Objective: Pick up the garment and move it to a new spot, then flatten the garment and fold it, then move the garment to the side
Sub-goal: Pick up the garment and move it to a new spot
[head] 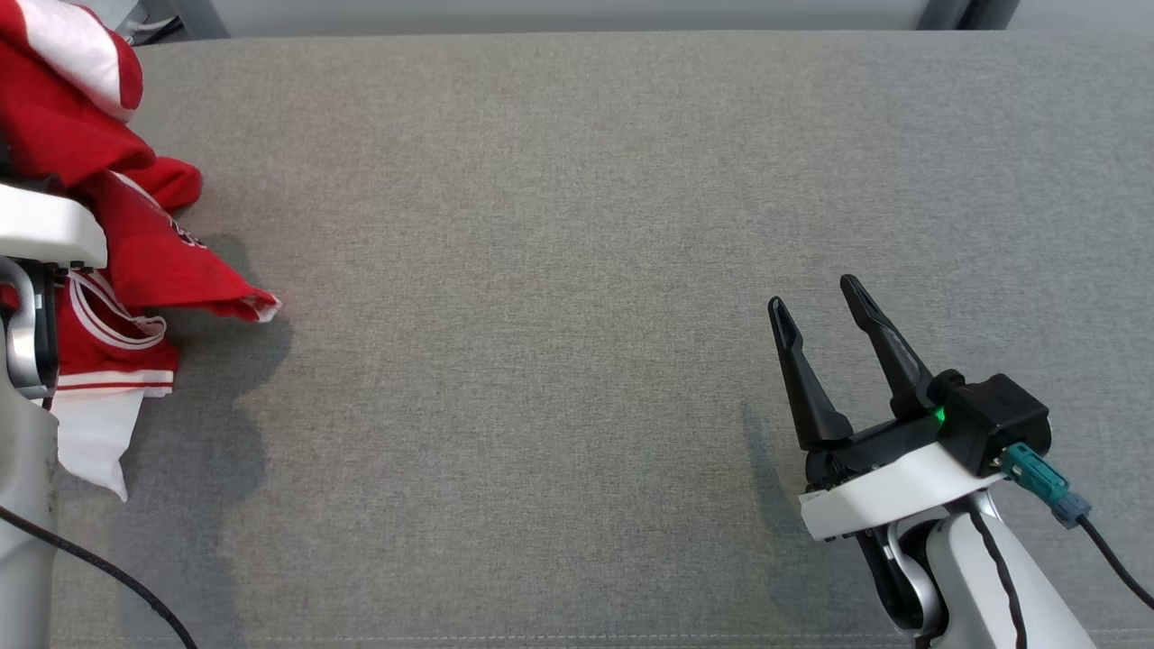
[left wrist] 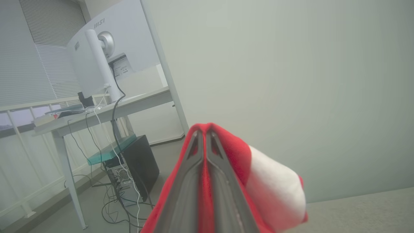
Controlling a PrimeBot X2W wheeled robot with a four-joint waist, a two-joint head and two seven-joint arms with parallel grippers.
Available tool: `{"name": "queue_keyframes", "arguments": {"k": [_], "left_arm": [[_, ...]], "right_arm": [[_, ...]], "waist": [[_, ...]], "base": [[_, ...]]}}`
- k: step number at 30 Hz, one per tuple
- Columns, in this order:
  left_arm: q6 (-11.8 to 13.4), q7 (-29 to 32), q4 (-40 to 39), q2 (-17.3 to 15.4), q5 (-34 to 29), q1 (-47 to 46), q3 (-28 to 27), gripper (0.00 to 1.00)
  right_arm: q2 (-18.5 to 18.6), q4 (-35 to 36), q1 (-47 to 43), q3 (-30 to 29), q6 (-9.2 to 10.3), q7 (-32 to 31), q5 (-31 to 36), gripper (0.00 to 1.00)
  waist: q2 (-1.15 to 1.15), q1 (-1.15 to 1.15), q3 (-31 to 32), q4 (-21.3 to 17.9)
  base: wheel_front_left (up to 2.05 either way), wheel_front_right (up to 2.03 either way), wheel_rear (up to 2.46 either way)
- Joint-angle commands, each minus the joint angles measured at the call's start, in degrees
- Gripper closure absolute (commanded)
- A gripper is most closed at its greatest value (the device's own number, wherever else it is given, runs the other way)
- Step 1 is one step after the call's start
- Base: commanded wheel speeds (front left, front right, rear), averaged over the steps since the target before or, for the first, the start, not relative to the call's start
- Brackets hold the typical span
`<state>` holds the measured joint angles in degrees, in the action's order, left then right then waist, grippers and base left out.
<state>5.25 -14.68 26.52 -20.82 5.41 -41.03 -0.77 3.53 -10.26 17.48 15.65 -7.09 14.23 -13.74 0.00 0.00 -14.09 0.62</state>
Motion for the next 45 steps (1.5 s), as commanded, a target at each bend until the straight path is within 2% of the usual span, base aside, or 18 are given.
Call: {"name": "queue_keyframes", "arguments": {"k": [1,6,11,20,33,38,45], "left_arm": [[-0.83,-0.15,-2.72,-2.82,0.07,-0.48,-1.18,1.0],[-1.68,1.37,-6.03,-2.44,-0.22,-0.92,0.74,1.0],[-2.47,3.27,-9.23,-0.69,-0.17,-1.01,3.26,1.0],[-2.61,4.75,-10.95,4.68,-0.34,-1.2,8.5,1.0],[-2.73,2.96,-4.4,12.88,0.83,-6.55,14.0,1.0],[-3.1,2.13,-2.16,13.87,0.94,-7.22,15.38,1.0],[-3.45,1.62,4.49,13.8,1.44,-2.36,16.75,1.0]], "right_arm": [[-0.65,1.44,-0.64,1.04,-0.4,0.77,-0.62,0.0],[-0.65,1.56,-1.93,1.0,-0.4,0.77,-1.54,0.0],[-0.65,1.51,-3.24,0.81,-0.4,0.77,-2.04,0.0],[-0.65,0.97,-5.07,0.93,-0.4,0.77,-2.41,0.0],[-0.65,0.93,-6.18,1.33,-0.4,0.77,-2.88,0.0],[-0.65,1.26,-5.98,1.23,-0.4,0.77,-3.12,0.0],[-0.65,1.47,-5.9,0.81,-0.4,0.77,-3.34,0.0]], "waist": [[0.0,0.0,1.26,-1.2],[0.0,0.0,3.08,-3.19],[0.0,0.0,4.83,-5.55],[0.0,0.0,7.51,-9.1],[0.0,0.0,8.66,-15.82],[0.0,0.0,7.61,-17.1],[0.0,0.0,6.08,-17.13]], "base": [[0.0,0.0,0.0],[0.0,0.0,0.0],[0.0,0.0,0.0],[0.0,0.0,0.0],[0.0,0.0,0.0],[0.0,0.0,0.0],[0.0,0.0,0.0]]}}
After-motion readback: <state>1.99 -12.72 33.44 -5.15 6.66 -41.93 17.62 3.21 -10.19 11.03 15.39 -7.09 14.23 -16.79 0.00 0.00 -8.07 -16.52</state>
